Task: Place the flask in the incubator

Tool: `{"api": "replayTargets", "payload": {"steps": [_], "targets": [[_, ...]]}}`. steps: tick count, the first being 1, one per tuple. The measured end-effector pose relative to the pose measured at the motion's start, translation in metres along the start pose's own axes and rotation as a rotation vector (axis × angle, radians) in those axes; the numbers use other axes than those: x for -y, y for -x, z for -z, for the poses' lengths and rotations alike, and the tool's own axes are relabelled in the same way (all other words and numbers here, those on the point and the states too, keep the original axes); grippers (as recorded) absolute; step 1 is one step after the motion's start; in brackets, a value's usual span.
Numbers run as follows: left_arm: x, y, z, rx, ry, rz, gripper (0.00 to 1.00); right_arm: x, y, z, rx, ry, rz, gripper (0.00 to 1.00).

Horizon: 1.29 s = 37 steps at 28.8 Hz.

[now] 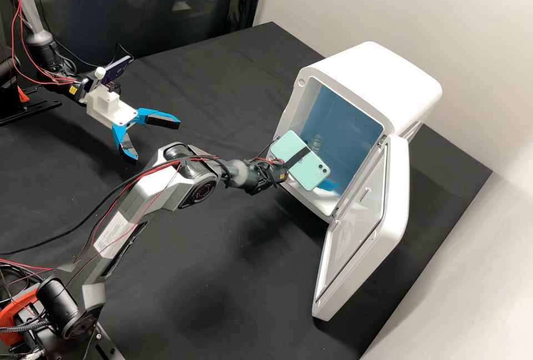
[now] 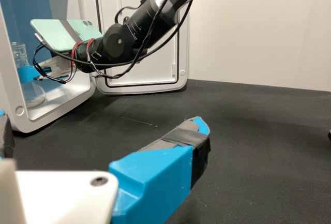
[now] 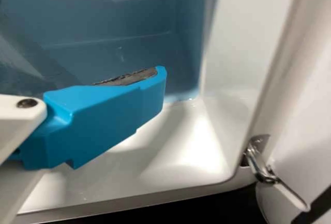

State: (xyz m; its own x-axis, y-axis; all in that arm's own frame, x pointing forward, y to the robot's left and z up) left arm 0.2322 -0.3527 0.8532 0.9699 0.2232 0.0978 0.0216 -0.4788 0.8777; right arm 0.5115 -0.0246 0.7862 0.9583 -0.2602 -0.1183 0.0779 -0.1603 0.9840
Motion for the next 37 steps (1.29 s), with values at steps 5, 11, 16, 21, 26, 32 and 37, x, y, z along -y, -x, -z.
{"api": "replayTargets", "payload": {"steps": [5, 11, 16, 21, 26, 32, 37], "targets": [[0.0001, 0.0, 0.0, 0.001, 0.0, 0.0, 1.0, -0.007, -0.004, -0.006, -0.001, 0.007, -0.013, 1.0], [0.0001, 0.0, 0.0, 0.001, 0.0, 0.0, 1.0, -0.009, -0.008, -0.01, -0.001, 0.005, -0.028, 1.0], [0.0001, 0.0, 0.0, 0.001, 0.0, 0.0, 1.0, -0.008, -0.008, -0.011, 0.001, 0.005, -0.026, 1.0], [0.0001, 0.0, 0.0, 0.001, 0.0, 0.0, 1.0, -0.008, -0.008, -0.012, 0.002, 0.005, -0.025, 1.0], [0.0001, 0.0, 0.0, 0.001, 0.0, 0.0, 1.0, -0.008, -0.008, -0.012, 0.003, 0.003, -0.024, 1.0], [0.0001, 0.0, 0.0, 0.001, 0.0, 0.0, 1.0, 0.003, -0.002, -0.014, 0.02, -0.03, 0.011, 1.0], [-0.0001, 0.0, 0.0, -0.002, 0.001, -0.001, 1.0, 0.019, 0.012, -0.001, 0.008, -0.016, 0.062, 1.0]]}}
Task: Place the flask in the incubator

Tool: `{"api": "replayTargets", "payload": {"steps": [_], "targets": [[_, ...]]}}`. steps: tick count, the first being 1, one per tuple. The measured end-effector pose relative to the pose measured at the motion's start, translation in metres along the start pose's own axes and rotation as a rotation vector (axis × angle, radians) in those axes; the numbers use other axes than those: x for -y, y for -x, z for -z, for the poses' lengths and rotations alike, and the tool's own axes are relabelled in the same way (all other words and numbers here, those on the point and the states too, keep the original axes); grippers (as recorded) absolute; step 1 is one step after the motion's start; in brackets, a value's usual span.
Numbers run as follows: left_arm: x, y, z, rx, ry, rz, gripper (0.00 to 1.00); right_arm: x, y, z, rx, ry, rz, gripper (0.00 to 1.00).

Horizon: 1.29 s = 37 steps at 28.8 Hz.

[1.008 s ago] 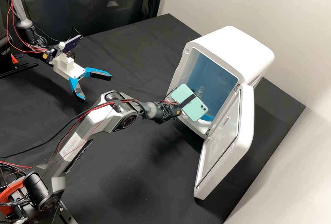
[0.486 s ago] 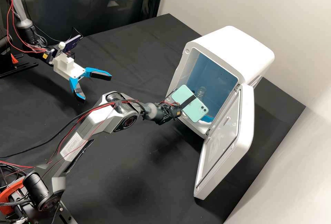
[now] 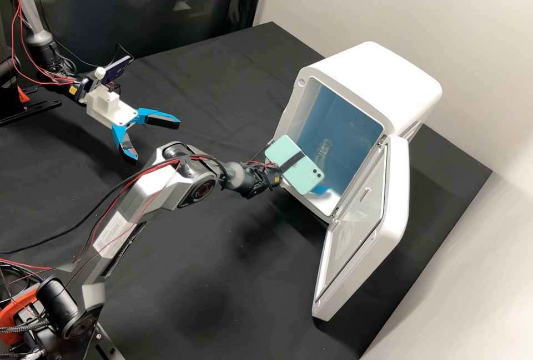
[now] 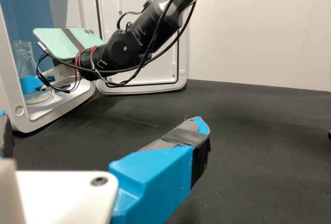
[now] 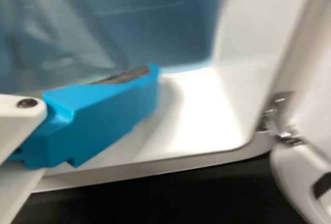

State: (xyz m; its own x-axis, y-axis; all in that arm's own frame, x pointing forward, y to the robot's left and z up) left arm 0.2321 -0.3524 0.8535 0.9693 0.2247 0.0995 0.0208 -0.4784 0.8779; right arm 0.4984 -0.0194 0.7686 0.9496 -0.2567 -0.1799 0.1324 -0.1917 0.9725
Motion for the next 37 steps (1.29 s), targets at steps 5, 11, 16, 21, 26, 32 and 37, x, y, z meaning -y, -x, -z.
{"api": "replayTargets", "payload": {"steps": [5, 11, 16, 21, 26, 32, 37], "targets": [[-0.0005, 0.0, 0.002, -0.008, 0.002, -0.003, 1.0, 0.004, 0.007, 0.006, -0.009, -0.005, 0.011, 1.0], [-0.0005, 0.0, 0.002, -0.009, 0.002, -0.003, 1.0, 0.005, 0.008, 0.003, -0.008, -0.021, 0.008, 1.0], [-0.0005, 0.0, 0.002, -0.009, 0.002, -0.003, 1.0, 0.007, 0.009, 0.0, 0.002, -0.023, 0.014, 1.0], [-0.0005, 0.0, 0.002, -0.009, 0.002, -0.003, 1.0, 0.007, 0.009, 0.0, 0.002, -0.023, 0.014, 1.0], [-0.0005, 0.0, 0.002, -0.009, 0.002, -0.003, 1.0, 0.004, 0.009, -0.003, 0.007, -0.025, 0.008, 1.0], [-0.0005, 0.0, 0.002, -0.009, 0.002, -0.003, 1.0, -0.013, -0.001, -0.017, 0.021, -0.015, -0.027, 1.0], [-0.0005, 0.0, 0.002, -0.009, 0.002, -0.003, 1.0, -0.026, -0.004, -0.027, 0.034, -0.014, -0.056, 1.0]]}}
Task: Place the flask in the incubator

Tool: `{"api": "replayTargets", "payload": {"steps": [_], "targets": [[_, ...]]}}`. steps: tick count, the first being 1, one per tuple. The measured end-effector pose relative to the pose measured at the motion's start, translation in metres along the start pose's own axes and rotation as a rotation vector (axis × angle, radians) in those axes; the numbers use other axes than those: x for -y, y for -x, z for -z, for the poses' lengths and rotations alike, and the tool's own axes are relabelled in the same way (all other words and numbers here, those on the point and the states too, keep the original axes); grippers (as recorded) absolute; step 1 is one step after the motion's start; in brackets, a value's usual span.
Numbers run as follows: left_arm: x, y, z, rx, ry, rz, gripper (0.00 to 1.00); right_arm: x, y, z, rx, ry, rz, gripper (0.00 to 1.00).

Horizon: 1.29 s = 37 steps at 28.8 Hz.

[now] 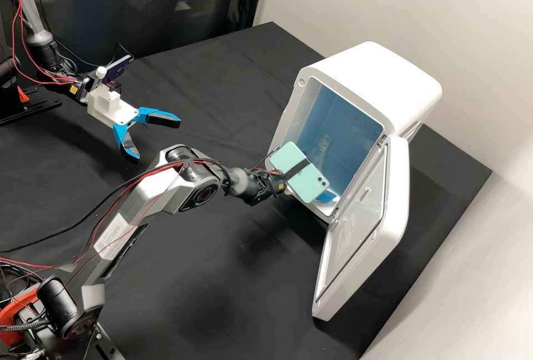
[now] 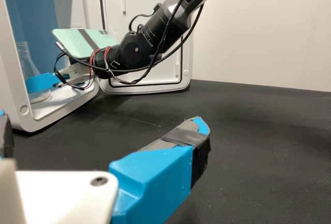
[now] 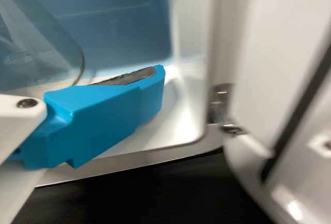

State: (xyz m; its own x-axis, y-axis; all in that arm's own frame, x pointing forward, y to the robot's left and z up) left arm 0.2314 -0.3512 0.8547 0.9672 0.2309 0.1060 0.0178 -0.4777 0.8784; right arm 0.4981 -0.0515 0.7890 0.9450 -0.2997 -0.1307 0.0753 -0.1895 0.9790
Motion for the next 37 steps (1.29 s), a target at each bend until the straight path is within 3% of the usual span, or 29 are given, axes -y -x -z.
{"api": "replayTargets", "payload": {"steps": [3, 21, 23, 27, 31, 34, 37], "targets": [[0.0, 0.0, 0.0, 0.0, 0.0, 0.0, 1.0, -0.008, -0.001, -0.004, 0.007, -0.002, -0.016, 1.0], [0.0, 0.0, 0.0, 0.0, 0.0, 0.0, 1.0, -0.008, -0.001, -0.005, 0.004, 0.019, -0.01, 1.0], [0.0, 0.0, 0.0, 0.0, 0.0, 0.0, 1.0, -0.007, 0.002, -0.007, 0.001, 0.023, -0.009, 1.0], [0.0, 0.0, 0.0, 0.0, 0.0, 0.0, 1.0, -0.001, 0.012, -0.008, -0.006, 0.004, 0.0, 1.0], [0.0, 0.0, 0.0, 0.0, 0.0, 0.0, 1.0, 0.01, 0.024, 0.0, -0.015, -0.015, 0.033, 1.0], [0.0, 0.0, 0.0, 0.0, 0.0, 0.0, 1.0, 0.02, 0.031, 0.004, -0.037, -0.01, 0.055, 1.0], [0.0, 0.0, 0.0, 0.0, 0.0, 0.0, 1.0, 0.023, 0.033, 0.003, -0.046, -0.017, 0.051, 1.0]]}}
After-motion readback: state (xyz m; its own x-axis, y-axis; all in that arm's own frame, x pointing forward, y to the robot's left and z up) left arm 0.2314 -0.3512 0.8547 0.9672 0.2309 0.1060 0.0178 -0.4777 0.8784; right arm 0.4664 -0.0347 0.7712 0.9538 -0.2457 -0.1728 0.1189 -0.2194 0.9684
